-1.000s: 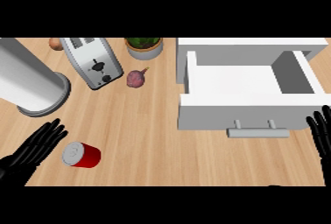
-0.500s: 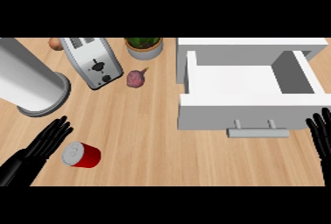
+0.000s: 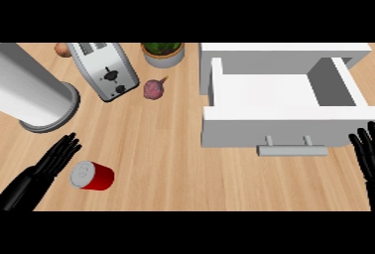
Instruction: Pick up the can, place it into the drawer and close the drawer
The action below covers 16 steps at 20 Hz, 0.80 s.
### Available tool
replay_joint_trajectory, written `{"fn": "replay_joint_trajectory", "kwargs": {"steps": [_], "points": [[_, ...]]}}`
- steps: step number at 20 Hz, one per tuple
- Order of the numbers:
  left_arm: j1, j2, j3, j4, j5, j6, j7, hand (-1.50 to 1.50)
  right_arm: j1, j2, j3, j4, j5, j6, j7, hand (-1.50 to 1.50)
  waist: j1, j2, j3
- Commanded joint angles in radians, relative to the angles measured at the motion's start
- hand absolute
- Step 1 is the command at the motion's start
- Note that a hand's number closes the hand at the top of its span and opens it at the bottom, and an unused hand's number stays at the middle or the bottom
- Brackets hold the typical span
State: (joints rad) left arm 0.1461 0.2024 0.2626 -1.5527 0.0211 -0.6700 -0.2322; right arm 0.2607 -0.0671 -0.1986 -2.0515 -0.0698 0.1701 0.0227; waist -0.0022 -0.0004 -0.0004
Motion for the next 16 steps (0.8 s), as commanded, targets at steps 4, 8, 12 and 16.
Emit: {"fn": "replay_joint_trajectory", "kwargs": {"steps": [4, 8, 12, 16], "points": [[0.008, 0.018, 0.012, 0.102, -0.074, 0.002, -0.114, -1.50, -0.033, 0.030, 0.018, 0.037, 0.052, -0.010, -0.017, -1.50, 0.002, 0.000, 0.000], [-0.084, 0.053, 0.022, 0.298, -0.136, 0.020, -0.230, -1.50, -0.041, 0.016, -0.021, 0.074, 0.029, 0.003, -0.034, -1.50, 0.000, 0.001, 0.000], [-0.102, 0.107, 0.052, 0.341, -0.109, -0.010, -0.254, -1.50, 0.037, 0.050, 0.014, -0.030, 0.051, 0.013, -0.027, -1.50, -0.001, 0.000, 0.000], [-0.130, 0.121, 0.022, 0.461, -0.164, 0.019, -0.344, -1.50, -0.002, 0.049, 0.017, -0.018, 0.062, 0.008, -0.006, -1.50, -0.001, 0.000, 0.000]]}}
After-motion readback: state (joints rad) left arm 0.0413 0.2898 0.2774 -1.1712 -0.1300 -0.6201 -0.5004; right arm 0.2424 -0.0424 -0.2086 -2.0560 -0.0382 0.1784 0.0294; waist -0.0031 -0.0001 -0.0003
